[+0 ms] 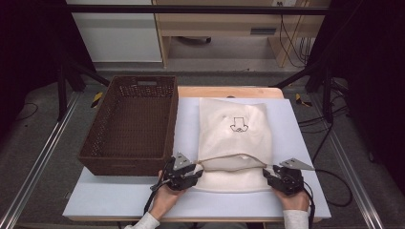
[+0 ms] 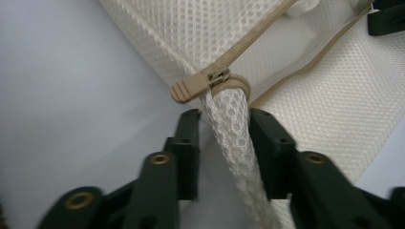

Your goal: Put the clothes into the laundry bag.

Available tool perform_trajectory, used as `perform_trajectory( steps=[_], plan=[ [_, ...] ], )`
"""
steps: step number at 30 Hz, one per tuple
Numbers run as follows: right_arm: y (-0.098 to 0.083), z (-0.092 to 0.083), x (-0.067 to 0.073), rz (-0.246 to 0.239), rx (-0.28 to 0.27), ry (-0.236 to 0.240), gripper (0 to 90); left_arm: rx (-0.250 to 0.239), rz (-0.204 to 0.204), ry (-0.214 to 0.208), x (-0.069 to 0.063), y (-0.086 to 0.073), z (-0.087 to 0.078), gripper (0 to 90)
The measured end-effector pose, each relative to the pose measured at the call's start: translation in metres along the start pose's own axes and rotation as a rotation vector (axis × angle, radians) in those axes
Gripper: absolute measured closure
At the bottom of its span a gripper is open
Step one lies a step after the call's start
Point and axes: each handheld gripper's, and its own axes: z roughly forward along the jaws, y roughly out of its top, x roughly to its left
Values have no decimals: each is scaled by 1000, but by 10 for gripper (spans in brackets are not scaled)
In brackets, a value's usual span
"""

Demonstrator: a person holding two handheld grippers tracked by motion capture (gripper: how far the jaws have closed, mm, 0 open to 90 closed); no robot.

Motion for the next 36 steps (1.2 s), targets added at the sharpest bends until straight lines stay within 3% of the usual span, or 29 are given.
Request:
perform_trajectory(
  steps=[2, 4, 7, 9, 12, 15, 18, 21, 24, 30, 36],
  plan=[
    [0, 0, 3, -28, 3, -30, 577, 12, -2, 2, 1, -3, 2, 788],
    [0, -1, 2, -16, 4, -26, 632, 12, -9, 15, 0, -3, 1, 833],
    [-1, -4, 0, -23, 10, -34, 776, 18, 7, 48, -3, -4, -2, 841],
    [-1, -8, -2, -28, 14, -27, 813, 17, 2, 50, -5, -7, -5, 841],
    [-6, -16, -7, -18, 17, 6, 828, 3, 17, 34, -8, -10, -10, 837],
    [-8, -18, -8, -23, 18, 7, 824, -6, 36, 43, -9, -11, -10, 817],
    [-5, -22, -8, -36, -2, 11, 774, -41, 47, 26, -7, -10, -17, 704],
    [-2, -30, -9, -41, -94, 12, 562, -85, 62, 6, -5, -7, -27, 544],
    [1, -34, -9, -61, -163, 23, 438, -107, 64, 1, -5, -3, -37, 449],
    [7, -41, -11, -42, -250, 35, 314, -106, 75, -37, -4, -3, -46, 377],
    [5, -42, -16, -35, -268, 12, 222, -76, 90, -31, -1, -5, -48, 341]
  ],
)
